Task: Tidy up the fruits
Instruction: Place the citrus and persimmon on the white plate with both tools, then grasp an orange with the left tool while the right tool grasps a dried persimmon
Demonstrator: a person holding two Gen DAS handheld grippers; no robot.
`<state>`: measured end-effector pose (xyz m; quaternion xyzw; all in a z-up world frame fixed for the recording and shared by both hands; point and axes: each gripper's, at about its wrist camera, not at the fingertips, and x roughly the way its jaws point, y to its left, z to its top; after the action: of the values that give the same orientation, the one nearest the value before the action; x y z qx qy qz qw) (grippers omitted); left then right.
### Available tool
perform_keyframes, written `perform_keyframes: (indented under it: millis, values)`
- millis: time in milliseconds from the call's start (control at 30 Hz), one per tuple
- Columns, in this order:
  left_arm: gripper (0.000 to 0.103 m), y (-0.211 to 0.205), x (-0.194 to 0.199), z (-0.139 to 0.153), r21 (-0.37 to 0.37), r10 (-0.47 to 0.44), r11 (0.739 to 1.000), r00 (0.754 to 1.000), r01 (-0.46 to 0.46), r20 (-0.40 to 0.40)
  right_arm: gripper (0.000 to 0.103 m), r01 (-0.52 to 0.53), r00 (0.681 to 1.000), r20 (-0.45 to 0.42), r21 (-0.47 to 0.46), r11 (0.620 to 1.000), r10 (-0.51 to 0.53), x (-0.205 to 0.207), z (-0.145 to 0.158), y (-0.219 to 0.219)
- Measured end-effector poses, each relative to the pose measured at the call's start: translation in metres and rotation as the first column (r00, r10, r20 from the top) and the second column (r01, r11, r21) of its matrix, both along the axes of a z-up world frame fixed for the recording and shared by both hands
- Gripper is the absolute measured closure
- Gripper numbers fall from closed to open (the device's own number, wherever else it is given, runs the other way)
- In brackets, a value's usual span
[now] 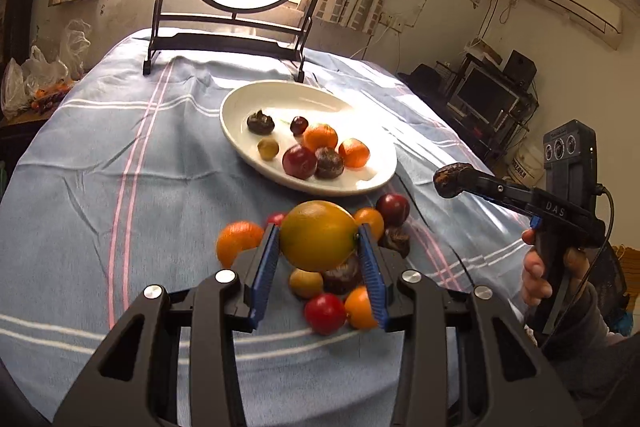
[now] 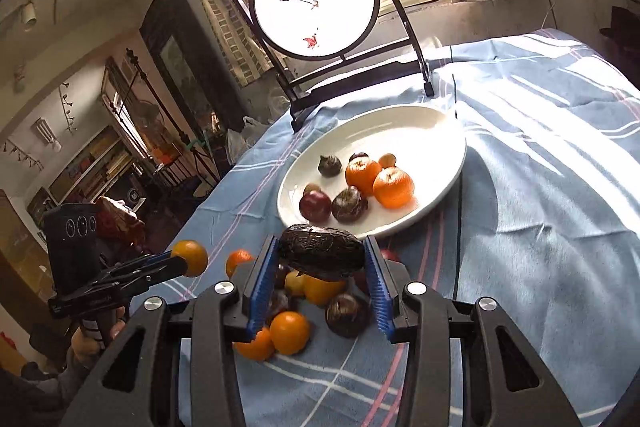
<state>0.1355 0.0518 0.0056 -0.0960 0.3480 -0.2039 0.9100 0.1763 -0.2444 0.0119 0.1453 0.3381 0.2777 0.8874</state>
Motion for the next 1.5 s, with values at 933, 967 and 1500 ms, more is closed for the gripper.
perform_keyframes:
  millis: [933,967,1500]
  values:
    - [0.028,-0.001,0.036,-0.022,0.234,0.051,0.971,0.999,-0.047,-0.011,0.054,0.134,0.99,-0.019,-0.106,0.985,-0.137,0.005,-0.038,-0.007]
    - [0.028,0.001,0.029,-0.027,0.252,0.051,0.967,0.999,-0.046,-0.013,0.054,0.131,0.991,-0.023,-0.105,0.986,-0.134,-0.002,-0.041,-0.007]
    - [0.063,-0.006,0.029,-0.059,0.291,0.017,0.957,0.993,0.018,-0.118,0.054,-0.01,0.998,-0.066,-0.289,0.957,-0.009,-0.026,-0.052,0.04]
